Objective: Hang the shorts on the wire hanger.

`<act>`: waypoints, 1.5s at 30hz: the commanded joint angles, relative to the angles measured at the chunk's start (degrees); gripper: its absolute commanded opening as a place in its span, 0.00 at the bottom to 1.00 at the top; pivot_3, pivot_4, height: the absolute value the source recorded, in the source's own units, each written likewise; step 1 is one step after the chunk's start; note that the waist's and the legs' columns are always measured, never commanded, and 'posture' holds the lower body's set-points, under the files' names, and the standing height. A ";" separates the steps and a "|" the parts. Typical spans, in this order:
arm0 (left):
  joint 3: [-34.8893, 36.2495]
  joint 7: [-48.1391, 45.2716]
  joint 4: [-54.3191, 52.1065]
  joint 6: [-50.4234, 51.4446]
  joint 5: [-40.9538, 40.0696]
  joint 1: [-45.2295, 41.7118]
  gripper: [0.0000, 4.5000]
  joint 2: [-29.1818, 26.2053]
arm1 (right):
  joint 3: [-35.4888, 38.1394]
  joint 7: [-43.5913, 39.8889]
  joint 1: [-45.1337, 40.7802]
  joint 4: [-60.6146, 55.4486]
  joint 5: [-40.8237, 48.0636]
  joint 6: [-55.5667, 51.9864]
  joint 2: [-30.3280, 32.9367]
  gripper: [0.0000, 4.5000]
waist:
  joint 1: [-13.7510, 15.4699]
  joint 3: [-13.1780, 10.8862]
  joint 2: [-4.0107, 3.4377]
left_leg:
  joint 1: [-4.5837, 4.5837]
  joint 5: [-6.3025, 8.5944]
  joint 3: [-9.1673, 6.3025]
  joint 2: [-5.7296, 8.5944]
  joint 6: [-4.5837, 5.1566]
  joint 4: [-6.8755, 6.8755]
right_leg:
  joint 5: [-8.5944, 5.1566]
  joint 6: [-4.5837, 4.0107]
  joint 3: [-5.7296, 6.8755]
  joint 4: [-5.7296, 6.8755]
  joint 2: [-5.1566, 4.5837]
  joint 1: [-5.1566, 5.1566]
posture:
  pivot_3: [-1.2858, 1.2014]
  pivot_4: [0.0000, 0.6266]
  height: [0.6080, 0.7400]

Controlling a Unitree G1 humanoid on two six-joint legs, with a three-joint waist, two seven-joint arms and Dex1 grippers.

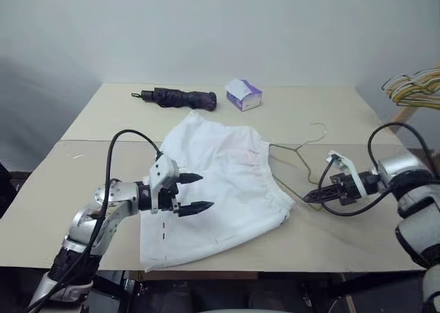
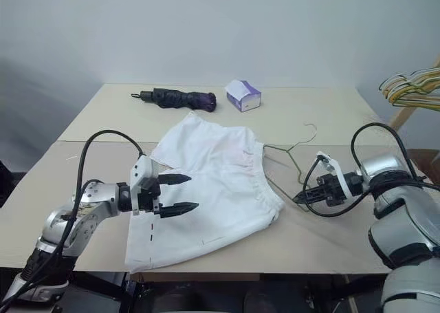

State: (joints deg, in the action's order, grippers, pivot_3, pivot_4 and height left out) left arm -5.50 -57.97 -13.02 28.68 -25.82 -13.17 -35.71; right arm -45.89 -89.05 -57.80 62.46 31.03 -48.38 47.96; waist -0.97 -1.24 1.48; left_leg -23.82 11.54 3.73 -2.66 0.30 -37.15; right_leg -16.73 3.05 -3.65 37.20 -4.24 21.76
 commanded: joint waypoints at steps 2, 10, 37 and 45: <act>1.15 0.81 -2.45 -1.13 0.04 -0.09 1.00 -0.30 | 2.14 -3.45 -3.14 4.51 -2.69 3.94 -2.13 0.00 | 0.58 0.00 0.00 | -0.01 0.00 0.00 0.00 0.00 0.00 | 0.00 0.00 0.00 0.04 0.00 0.04 | 0.55 0.00 1.00; 1.18 1.56 -3.03 -1.19 -0.18 0.79 1.00 -0.28 | 19.46 -2.26 -6.17 10.94 -9.53 12.87 -4.29 0.00 | 1.67 0.01 -0.01 | -0.27 0.00 0.06 0.03 -0.01 -0.11 | 0.00 -0.01 -0.08 0.41 0.00 0.45 | 0.55 0.00 1.00; 9.26 -17.07 25.75 -12.97 -1.73 -29.41 1.00 -7.21 | 31.19 20.04 16.47 -41.27 -29.55 43.70 -6.44 0.00 | -0.95 0.01 -0.03 | -0.32 -0.02 0.00 -0.01 -0.02 -0.19 | -0.03 -0.01 -0.02 0.44 0.10 0.43 | 0.51 0.00 1.00; 0.26 -26.05 43.23 -26.17 9.91 -39.65 1.00 -5.83 | 27.93 19.61 15.02 -47.02 -35.68 42.31 -6.57 0.00 | -1.42 0.01 -0.02 | -0.45 -0.03 0.00 -0.01 -0.04 -0.21 | -0.03 -0.01 0.03 0.44 0.11 0.50 | 0.50 0.00 1.00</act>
State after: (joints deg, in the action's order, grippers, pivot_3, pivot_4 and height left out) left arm -4.38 -82.66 28.29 5.66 -17.83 -50.45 -41.88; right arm -18.77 -68.77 -40.37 18.75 -4.44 -4.69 40.98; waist -2.38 -1.23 1.46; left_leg -24.27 11.51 3.73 -2.68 0.26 -37.37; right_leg -16.77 3.04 -3.61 37.64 -4.13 22.27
